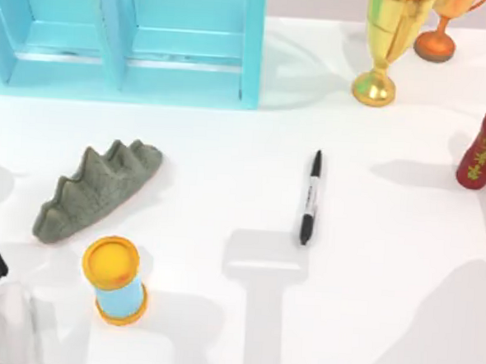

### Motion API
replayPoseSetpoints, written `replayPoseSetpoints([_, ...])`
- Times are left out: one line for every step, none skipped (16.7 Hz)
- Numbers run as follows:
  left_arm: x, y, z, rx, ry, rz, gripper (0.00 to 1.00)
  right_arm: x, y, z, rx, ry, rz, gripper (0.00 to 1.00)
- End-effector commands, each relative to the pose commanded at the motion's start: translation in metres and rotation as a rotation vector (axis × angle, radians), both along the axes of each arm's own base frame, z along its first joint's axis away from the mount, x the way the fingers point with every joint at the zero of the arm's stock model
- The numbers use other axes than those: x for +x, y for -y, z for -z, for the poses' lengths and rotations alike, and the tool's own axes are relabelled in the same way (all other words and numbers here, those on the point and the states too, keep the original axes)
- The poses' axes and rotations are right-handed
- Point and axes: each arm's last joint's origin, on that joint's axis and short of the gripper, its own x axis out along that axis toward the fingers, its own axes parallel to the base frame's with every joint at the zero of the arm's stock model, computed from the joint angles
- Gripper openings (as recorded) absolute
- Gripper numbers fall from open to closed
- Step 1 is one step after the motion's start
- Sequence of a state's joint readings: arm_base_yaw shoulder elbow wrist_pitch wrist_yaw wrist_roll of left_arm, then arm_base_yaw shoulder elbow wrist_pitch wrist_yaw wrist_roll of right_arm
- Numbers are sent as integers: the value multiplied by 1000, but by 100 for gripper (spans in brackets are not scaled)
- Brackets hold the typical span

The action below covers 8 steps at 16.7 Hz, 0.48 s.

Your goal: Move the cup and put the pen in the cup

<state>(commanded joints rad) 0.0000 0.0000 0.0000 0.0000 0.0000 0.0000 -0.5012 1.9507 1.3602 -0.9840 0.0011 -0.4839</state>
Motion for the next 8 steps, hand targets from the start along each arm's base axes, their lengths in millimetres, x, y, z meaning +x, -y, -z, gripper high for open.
replayPoseSetpoints([0, 0, 0, 0, 0, 0, 100, 0, 0, 0, 0, 0, 0, 32])
replayPoseSetpoints([0, 0, 0, 0, 0, 0, 100, 0, 0, 0, 0, 0, 0, 25])
replayPoseSetpoints([0, 0, 0, 0, 0, 0, 100, 0, 0, 0, 0, 0, 0, 17])
replayPoseSetpoints([0, 0, 0, 0, 0, 0, 100, 0, 0, 0, 0, 0, 0, 10])
replayPoseSetpoints([0, 0, 0, 0, 0, 0, 100, 0, 0, 0, 0, 0, 0, 2])
replayPoseSetpoints([0, 0, 0, 0, 0, 0, 100, 0, 0, 0, 0, 0, 0, 0])
replayPoseSetpoints([0, 0, 0, 0, 0, 0, 100, 0, 0, 0, 0, 0, 0, 0])
replayPoseSetpoints([0, 0, 0, 0, 0, 0, 100, 0, 0, 0, 0, 0, 0, 0])
